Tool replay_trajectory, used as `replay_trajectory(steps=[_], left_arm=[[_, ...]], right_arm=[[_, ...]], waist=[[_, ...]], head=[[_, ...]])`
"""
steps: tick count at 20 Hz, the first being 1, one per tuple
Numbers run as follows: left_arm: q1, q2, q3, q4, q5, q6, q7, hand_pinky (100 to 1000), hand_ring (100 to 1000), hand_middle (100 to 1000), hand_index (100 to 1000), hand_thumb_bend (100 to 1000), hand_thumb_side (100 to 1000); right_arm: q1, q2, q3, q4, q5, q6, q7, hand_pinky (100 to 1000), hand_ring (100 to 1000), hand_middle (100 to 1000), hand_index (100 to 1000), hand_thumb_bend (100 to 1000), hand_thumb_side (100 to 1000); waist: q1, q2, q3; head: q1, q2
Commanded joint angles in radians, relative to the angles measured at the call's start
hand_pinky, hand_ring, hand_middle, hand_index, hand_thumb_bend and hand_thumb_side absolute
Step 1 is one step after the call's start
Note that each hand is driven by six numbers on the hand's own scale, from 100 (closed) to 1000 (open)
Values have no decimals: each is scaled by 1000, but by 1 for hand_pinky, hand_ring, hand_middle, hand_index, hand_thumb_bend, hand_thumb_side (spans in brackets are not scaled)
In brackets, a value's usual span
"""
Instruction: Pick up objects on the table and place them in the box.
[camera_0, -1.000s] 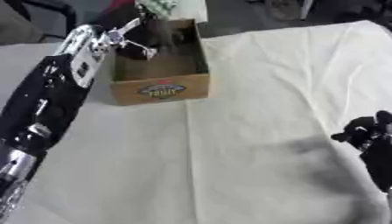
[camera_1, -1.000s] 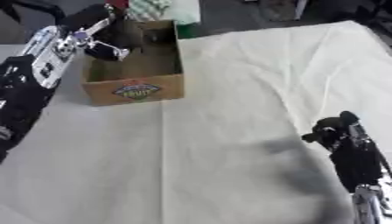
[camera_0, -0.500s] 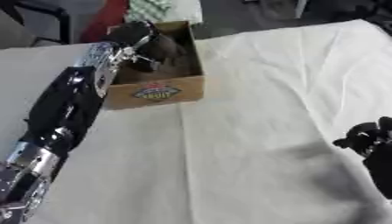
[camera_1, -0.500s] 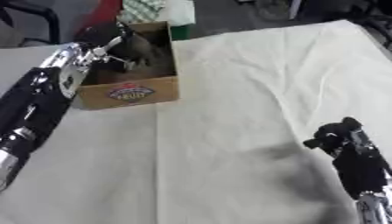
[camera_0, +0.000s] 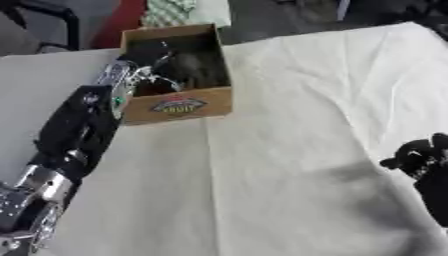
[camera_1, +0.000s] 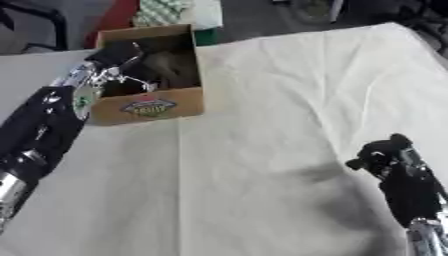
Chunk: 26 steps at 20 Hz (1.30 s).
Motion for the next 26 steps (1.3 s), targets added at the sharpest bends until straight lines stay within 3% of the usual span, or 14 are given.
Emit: replay_trajectory(steps=[1,3,4,5,8,14,20,22,25,26], left_arm=[[-25,32,16,-33,20,17,4,843,846,835,833,389,665],[-22,38,18,-43,28,34,18,862,864,857,844,433,720],[-20,41,18,-48,32,40,23,866,867,862,846,381,753],[-19,47,19,-53,38,43,23,870,870,867,849,470,759],[-18,68,19,-71,55,34,-5,886,883,888,861,532,801],[-15,115,28,-123,93,0,-99,888,883,897,867,573,819],[36,188,40,-309,281,-23,-140,867,847,858,846,428,721],[77,219,49,-406,400,-12,-138,861,832,843,838,371,707],[153,252,67,-549,599,25,-136,844,787,801,810,191,694],[191,259,79,-605,682,41,-131,841,781,797,807,175,698]], right_arm=[[-11,-9,-5,-9,5,-4,3,608,471,491,588,100,796],[-11,-9,-6,-9,5,-4,3,608,471,491,588,100,795],[-12,-9,-7,-9,5,-5,3,608,471,491,588,100,803],[-11,-9,-8,-8,5,-5,2,608,471,491,588,100,795],[-10,-10,-10,-8,5,-6,1,609,471,491,588,100,796],[-8,-12,-14,-8,6,-7,0,609,471,491,588,100,792],[-5,-14,-24,-7,6,-10,-7,609,470,491,589,100,789],[-4,-17,-27,-7,5,-11,-10,609,470,491,589,100,790],[-4,-17,-31,-8,5,-12,-14,609,471,491,589,100,786],[-4,-17,-32,-9,4,-12,-14,609,471,491,589,100,786]], waist=[[-4,-16,3],[-5,-16,5],[-6,-16,5],[-6,-17,7],[-7,-18,12],[-9,-21,25],[-14,-23,49],[-16,-23,61],[-19,-23,79],[-20,-24,86]], head=[[-3,-11],[-4,-11],[-5,-12],[-7,-12],[-12,-11],[-23,-11],[-42,-15],[-51,-14],[-59,-14],[-62,-14]])
